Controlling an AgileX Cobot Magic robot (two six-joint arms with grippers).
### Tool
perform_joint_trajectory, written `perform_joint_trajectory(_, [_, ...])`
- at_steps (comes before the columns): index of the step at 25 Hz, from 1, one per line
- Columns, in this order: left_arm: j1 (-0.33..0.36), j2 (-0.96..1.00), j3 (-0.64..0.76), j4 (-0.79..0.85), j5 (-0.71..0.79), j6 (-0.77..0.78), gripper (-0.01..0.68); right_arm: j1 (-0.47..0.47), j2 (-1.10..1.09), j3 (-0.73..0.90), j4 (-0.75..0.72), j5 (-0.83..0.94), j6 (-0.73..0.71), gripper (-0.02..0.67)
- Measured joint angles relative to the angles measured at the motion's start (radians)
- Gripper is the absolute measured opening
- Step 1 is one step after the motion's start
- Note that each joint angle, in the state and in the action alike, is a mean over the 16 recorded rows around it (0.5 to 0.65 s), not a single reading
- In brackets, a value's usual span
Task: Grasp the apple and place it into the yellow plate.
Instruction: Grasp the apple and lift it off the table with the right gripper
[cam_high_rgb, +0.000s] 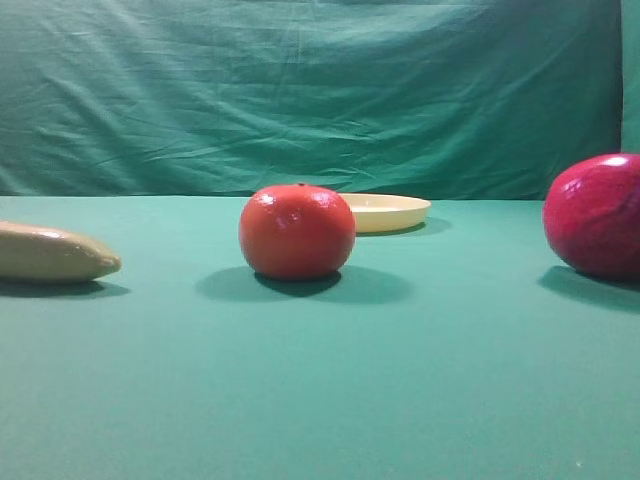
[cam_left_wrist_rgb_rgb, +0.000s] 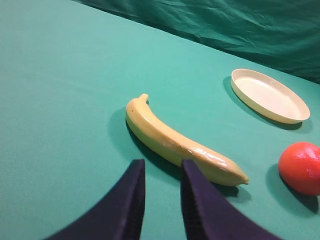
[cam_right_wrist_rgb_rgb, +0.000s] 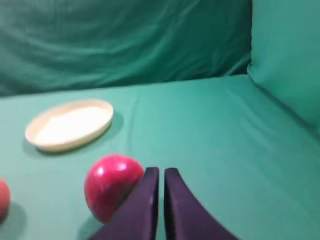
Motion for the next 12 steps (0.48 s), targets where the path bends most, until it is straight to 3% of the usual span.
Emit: perform_joint_trajectory(12, [0.0,0.0,0.0,0.0,0.0,0.0,0.157,0.0,0.365,-0.231,0.141,0.261,-0.349,0.0])
